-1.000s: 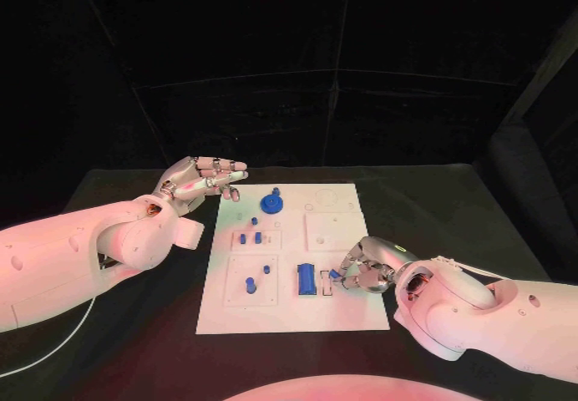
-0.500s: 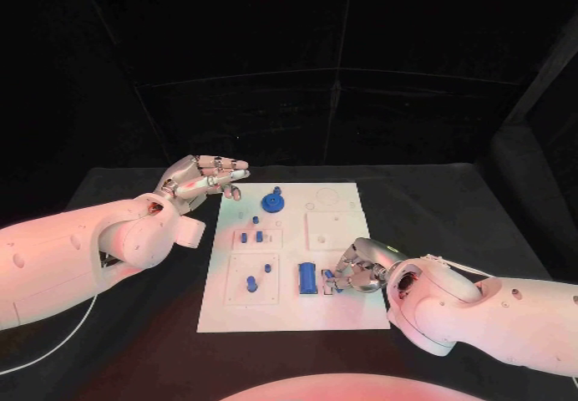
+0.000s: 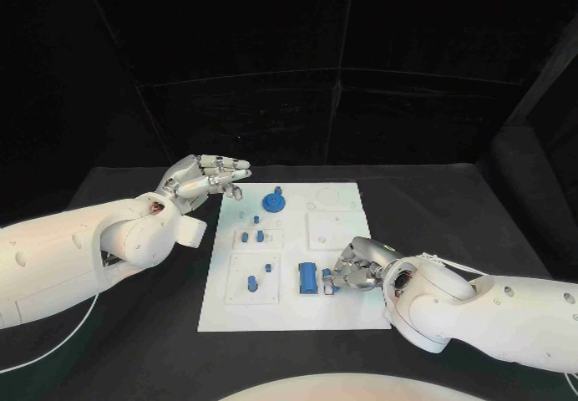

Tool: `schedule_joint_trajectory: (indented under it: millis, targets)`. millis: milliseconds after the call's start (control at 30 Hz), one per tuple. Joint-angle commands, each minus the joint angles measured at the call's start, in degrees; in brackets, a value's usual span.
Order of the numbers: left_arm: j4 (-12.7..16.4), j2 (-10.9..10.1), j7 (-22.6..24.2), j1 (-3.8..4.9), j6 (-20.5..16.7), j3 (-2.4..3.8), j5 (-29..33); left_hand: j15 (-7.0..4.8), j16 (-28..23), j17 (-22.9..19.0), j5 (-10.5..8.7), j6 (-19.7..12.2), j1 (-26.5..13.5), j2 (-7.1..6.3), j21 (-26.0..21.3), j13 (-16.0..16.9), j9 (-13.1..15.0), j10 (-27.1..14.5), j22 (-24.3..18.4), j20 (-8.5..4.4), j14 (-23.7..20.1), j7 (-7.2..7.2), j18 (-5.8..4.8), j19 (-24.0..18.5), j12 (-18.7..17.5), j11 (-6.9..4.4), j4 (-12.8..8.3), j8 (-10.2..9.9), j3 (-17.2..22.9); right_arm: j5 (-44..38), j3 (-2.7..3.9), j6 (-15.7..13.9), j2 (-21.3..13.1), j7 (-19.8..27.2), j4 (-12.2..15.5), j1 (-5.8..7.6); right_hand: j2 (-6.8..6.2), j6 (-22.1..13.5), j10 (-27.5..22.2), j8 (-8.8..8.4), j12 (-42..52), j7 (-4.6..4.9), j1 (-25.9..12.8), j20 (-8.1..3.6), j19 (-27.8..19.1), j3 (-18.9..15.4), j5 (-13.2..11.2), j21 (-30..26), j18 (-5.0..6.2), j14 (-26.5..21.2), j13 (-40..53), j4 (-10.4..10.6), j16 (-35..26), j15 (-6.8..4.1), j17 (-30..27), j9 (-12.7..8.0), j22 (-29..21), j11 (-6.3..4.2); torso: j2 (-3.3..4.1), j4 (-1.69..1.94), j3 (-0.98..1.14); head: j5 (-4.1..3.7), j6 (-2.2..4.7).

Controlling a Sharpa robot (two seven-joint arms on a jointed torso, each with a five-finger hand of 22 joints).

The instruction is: Assemble the parts on the task board

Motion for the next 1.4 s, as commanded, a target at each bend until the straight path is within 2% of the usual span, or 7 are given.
schedule_joint_trajectory:
  millis: [33, 500, 767, 1000, 1200, 1300, 1400]
  targets:
    - [0.14, -0.02, 0.72, 0.07, 0.92, 0.04, 0.11, 0.14, 0.34, -0.09, 0.32, 0.26, 0.16, 0.16, -0.01, -0.05, -0.09, 0.19, -0.03, -0.18, -0.33, 0.15, 0.81, -0.15, 0.18, 0.02, -0.26, 0.15, 0.01, 0.26, -0.08, 0.8, 0.32, -0.44, -0.03, -0.03, -0.17, 1.23, 2.41, 0.3, 0.03, -0.83, -0.79, -0.49, 1.35, -0.21, 0.75, 0.28, -0.48, 4.34, -1.02, 0.62, 0.41, -0.42, 7.43, 0.21, 8.62, -0.33, 0.01, 0.01, 0.01, -0.03, -0.04]
    - [0.12, -0.04, 0.63, 0.07, 1.03, 0.04, 0.11, 0.14, 0.34, -0.13, 0.31, 0.25, 0.21, 0.15, -0.01, -0.06, -0.1, 0.19, -0.01, -0.19, -0.4, 0.16, 0.8, -0.2, 0.17, 0.03, -0.31, 0.15, 0.01, -0.43, -0.07, 1.87, 0.58, -0.83, -0.19, -0.03, 0.4, 1.71, 2.75, 1.88, 0.5, -1.25, -3.57, -0.82, 1.57, -2.11, -1.01, 0.41, -0.56, 4.41, -0.67, 3.44, 0.59, -0.71, 7.79, 2.48, 8.93, -0.67, -0.05, -0.01, 0.01, -0.02, -0.22]
    - [0.03, -0.02, 0.58, 0.07, 1.0, 0.04, 0.11, 0.14, 0.34, -0.13, 0.31, 0.25, 0.21, 0.15, -0.01, -0.06, -0.1, 0.19, -0.01, -0.19, -0.4, 0.16, 0.8, -0.2, 0.17, 0.03, -0.31, 0.15, 0.01, -2.13, -0.07, 1.17, 0.34, -0.97, -0.22, -0.02, 1.9, 1.14, 2.79, 2.91, 0.22, -1.15, -8.92, -0.78, 1.49, -5.95, -19.39, 0.31, -0.53, 4.36, -0.65, 3.56, 0.43, -0.64, 7.59, 4.55, 8.87, -0.57, -0.07, 0.02, 0.01, -0.13, -0.11]
    - [-0.08, 0.02, 0.61, 0.07, 1.01, 0.04, 0.11, 0.14, 0.34, -0.13, 0.31, 0.25, 0.21, 0.15, -0.01, -0.06, -0.1, 0.19, -0.01, -0.19, -0.4, 0.16, 0.8, -0.21, 0.17, 0.03, -0.31, 0.15, 0.01, -3.12, -0.07, 0.85, -0.85, 0.53, 0.26, -0.02, 1.16, 0.27, 2.62, 3.09, -0.31, -0.97, -6.23, -0.73, 1.14, -6.64, -20.67, 0.01, -0.41, 4.27, -0.82, 2.38, 0.14, -0.56, 7.15, 5.48, 8.44, -0.46, -0.08, -0.01, 0.05, -0.14, 0.16]
    - [-0.55, 0.14, 0.99, 0.06, 0.84, 0.04, 0.11, 0.16, 0.35, -0.17, 0.29, 0.24, 0.14, 0.13, 0.0, -0.06, -0.12, 0.18, -0.01, -0.18, -0.44, 0.19, 0.78, -0.24, 0.15, 0.06, -0.28, 0.14, -0.04, 3.47, -0.03, -3.59, -2.7, 12.94, 0.62, 0.25, -0.02, -7.51, -0.85, -0.99, -9.8, 2.0, -2.48, 0.57, -1.82, -7.04, -20.29, -2.45, 0.52, 3.44, -5.55, 1.42, -2.12, 1.28, 3.62, 4.4, 4.63, 1.99, -0.4, -0.13, 0.0, -0.5, 0.9]
    - [-0.93, 0.48, 1.75, 0.02, -0.01, 0.04, 0.28, 0.22, 0.32, -0.26, 0.27, 0.25, -0.11, 0.06, -0.04, -0.06, -0.14, 0.22, -0.01, -0.14, -0.55, 0.19, 0.75, -0.35, 0.15, 0.08, -0.16, 0.14, -0.19, 10.93, 0.01, -5.23, -3.45, 22.85, -0.59, 1.68, 0.22, -9.43, -2.48, -2.12, -13.57, 2.96, 0.13, 1.53, -3.42, -6.85, -19.77, -3.94, 1.1, 2.91, -7.66, 0.65, -3.71, 2.16, 1.34, 4.0, 2.51, 2.89, -0.74, 0.01, -0.1, -0.98, 1.76]
    - [-1.91, 1.24, 2.49, -0.16, -0.97, 0.04, 1.73, 0.26, -1.42, -1.4, 0.31, 0.35, -0.34, -0.02, -0.94, -0.09, -0.21, 0.41, -0.46, -0.04, -1.98, 0.15, 0.72, -1.68, 0.08, 0.14, -0.07, 0.16, -0.28, 22.17, 0.03, -5.43, -3.44, 32.34, -3.73, 3.88, 0.75, -10.47, -6.91, -2.95, -24.98, 3.66, 4.19, 2.03, -8.67, -6.24, -17.36, -9.07, 2.91, 0.46, -14.22, -1.47, -10.2, 2.69, -7.39, 3.65, -4.62, 3.35, -1.4, 0.03, -0.11, -1.34, 2.67]
